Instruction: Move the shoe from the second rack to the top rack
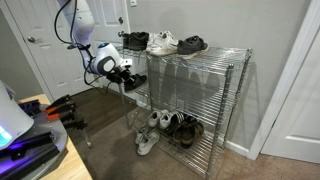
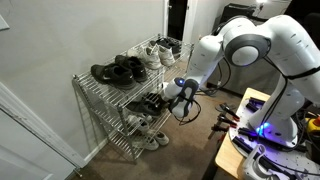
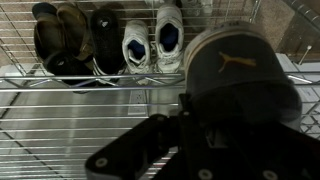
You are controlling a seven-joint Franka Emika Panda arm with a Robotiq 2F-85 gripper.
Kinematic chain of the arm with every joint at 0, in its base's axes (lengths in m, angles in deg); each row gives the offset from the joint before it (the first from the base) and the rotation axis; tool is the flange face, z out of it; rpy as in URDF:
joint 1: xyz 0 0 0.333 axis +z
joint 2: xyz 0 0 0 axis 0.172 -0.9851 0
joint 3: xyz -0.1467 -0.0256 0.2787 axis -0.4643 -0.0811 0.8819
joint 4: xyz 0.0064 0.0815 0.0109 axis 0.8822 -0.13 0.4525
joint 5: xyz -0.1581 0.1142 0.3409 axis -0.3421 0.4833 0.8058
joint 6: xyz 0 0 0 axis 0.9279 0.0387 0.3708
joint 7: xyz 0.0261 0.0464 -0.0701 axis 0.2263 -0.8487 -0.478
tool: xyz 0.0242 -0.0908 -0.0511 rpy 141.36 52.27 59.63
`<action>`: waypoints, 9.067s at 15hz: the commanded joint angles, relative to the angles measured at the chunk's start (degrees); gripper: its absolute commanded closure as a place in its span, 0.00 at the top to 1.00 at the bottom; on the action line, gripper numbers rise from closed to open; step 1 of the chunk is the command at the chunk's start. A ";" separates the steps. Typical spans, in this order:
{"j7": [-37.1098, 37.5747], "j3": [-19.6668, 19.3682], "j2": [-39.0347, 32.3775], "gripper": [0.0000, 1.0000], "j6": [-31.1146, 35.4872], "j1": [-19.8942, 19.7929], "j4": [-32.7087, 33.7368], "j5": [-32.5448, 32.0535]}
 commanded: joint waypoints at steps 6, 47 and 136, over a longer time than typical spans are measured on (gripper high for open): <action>-2.26 -17.98 9.42 0.06 -6.97 18.08 -11.54 3.13; 37.00 -85.23 6.52 0.06 -34.99 63.51 -38.43 7.18; 22.79 -51.62 31.05 0.05 -35.49 4.78 2.02 -1.54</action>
